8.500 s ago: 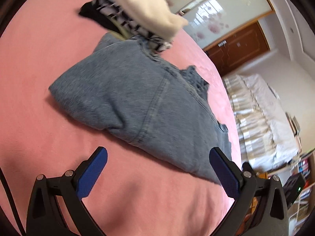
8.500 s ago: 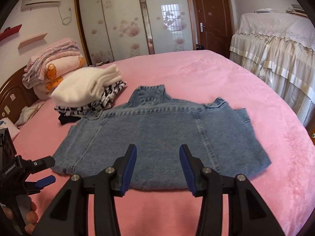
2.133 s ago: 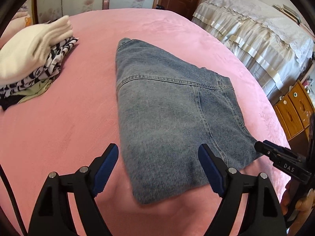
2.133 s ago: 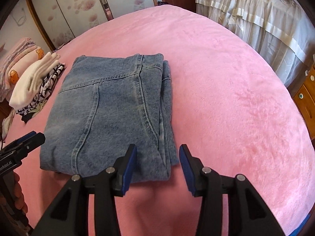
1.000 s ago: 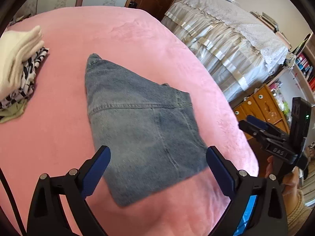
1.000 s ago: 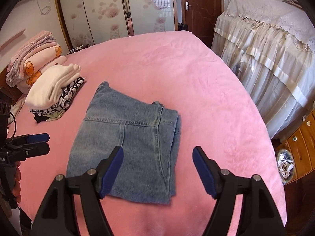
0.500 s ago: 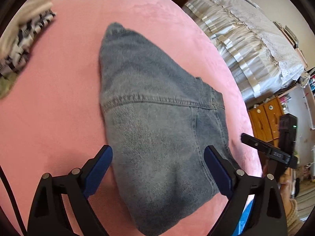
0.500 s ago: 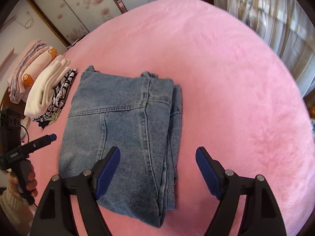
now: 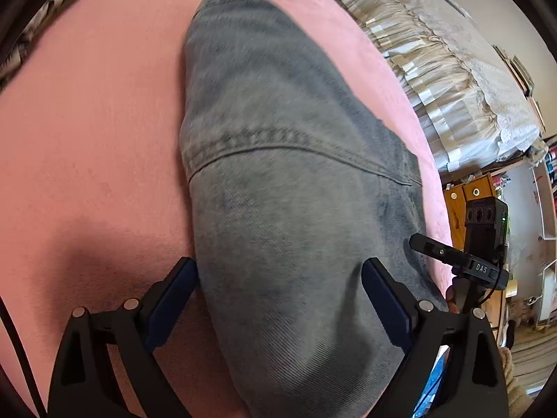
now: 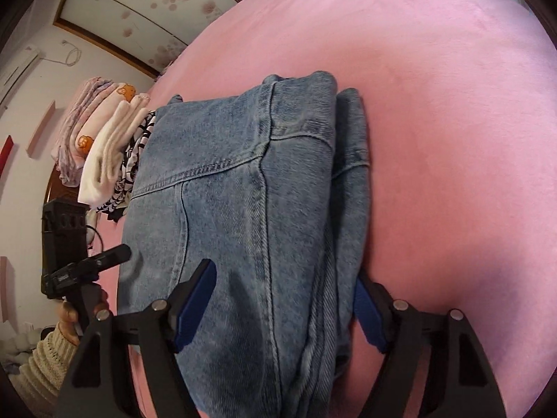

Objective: Fold large clothes
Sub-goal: 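Grasp the folded jacket edges with both tools, then lift the folded jacket with both tools and carry it onto the clothes stack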

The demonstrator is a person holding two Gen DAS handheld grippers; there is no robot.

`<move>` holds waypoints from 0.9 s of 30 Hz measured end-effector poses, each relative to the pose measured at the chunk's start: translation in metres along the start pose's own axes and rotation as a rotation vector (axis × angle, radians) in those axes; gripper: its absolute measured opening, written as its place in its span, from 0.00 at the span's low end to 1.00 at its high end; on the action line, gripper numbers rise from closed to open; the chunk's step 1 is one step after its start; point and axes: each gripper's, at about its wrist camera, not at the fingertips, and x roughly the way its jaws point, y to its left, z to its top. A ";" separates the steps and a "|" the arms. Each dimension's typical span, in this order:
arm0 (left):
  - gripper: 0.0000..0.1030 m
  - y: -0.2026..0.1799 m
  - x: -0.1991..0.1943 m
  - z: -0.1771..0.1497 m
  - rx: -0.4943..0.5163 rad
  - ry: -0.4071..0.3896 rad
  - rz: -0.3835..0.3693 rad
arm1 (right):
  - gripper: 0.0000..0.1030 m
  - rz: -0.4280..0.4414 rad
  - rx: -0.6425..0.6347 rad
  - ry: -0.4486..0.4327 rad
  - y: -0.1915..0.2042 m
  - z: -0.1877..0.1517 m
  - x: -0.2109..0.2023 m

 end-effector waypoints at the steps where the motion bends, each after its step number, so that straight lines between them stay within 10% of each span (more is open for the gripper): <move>1: 0.91 0.002 0.004 0.000 0.003 0.000 -0.009 | 0.66 0.011 -0.004 0.001 0.000 0.002 0.003; 14: 0.97 -0.017 0.022 0.000 0.078 0.009 0.046 | 0.39 0.064 -0.032 0.011 0.002 0.016 0.026; 27: 0.45 -0.054 -0.028 -0.013 0.162 -0.089 0.134 | 0.17 -0.128 -0.151 -0.143 0.071 0.000 -0.016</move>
